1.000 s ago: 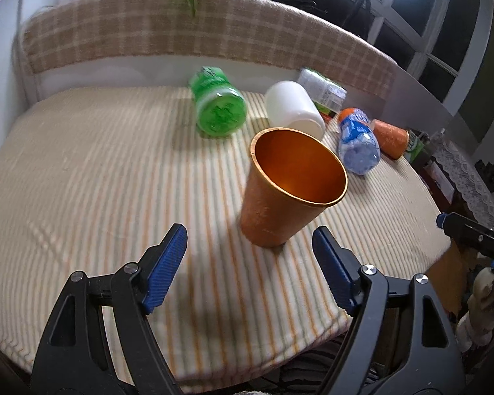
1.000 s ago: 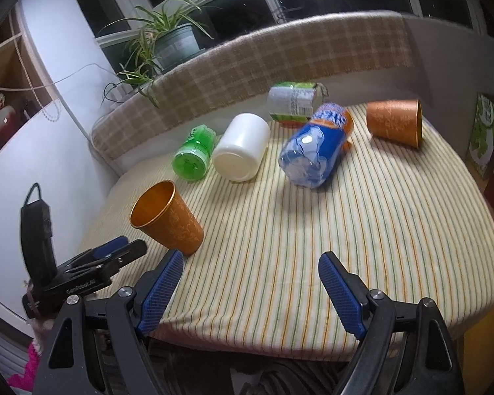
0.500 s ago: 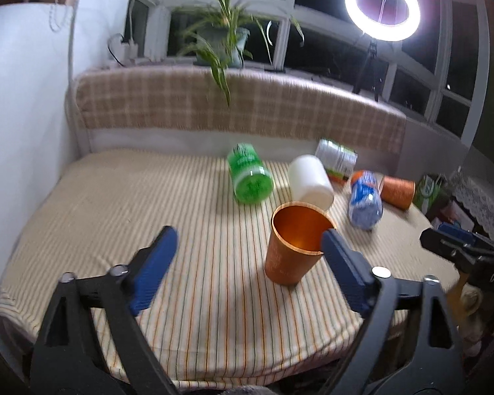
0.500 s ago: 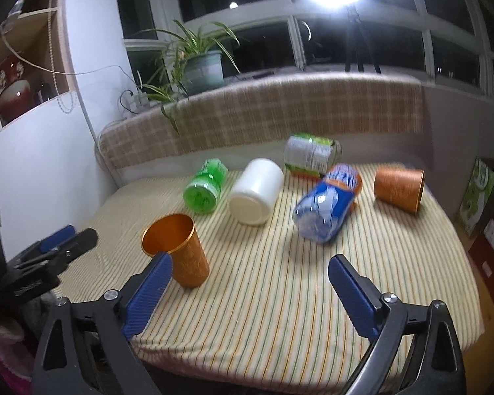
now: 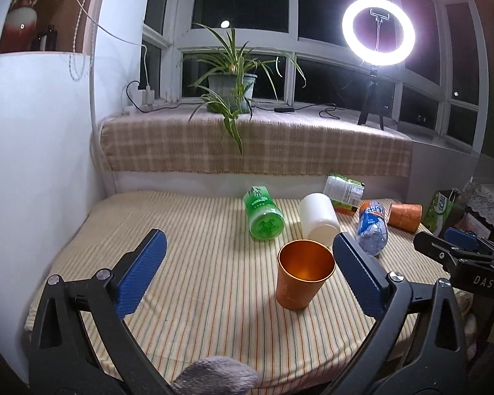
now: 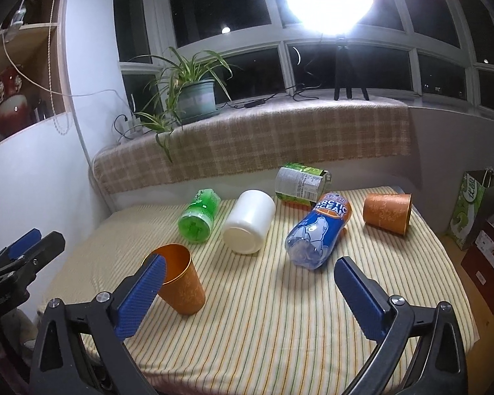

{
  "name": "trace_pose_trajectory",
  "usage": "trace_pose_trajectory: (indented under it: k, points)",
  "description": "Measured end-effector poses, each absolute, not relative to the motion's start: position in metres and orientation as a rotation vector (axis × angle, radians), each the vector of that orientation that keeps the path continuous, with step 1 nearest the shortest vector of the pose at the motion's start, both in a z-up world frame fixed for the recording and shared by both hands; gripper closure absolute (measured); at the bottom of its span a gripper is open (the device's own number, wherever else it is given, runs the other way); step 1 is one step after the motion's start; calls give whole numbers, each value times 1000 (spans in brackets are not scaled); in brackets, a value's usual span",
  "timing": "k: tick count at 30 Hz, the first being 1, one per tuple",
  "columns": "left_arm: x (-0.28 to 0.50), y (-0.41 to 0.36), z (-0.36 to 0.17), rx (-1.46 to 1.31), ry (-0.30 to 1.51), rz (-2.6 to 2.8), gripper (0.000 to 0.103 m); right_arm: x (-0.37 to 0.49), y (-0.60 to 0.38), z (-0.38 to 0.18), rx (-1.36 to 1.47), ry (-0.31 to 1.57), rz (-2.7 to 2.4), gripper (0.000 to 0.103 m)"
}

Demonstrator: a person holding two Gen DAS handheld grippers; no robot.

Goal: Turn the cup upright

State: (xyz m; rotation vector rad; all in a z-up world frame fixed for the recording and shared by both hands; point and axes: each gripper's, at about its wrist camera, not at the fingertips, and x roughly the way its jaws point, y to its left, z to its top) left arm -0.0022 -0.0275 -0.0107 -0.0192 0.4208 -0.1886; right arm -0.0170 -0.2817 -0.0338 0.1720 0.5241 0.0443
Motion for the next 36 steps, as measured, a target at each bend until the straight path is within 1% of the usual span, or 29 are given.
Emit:
trace_pose_trajectory:
  k: [36]
  points:
    - [-10, -26, -1, -14, 400, -177, 0, -16, -278, -31, 179, 527, 60, 0]
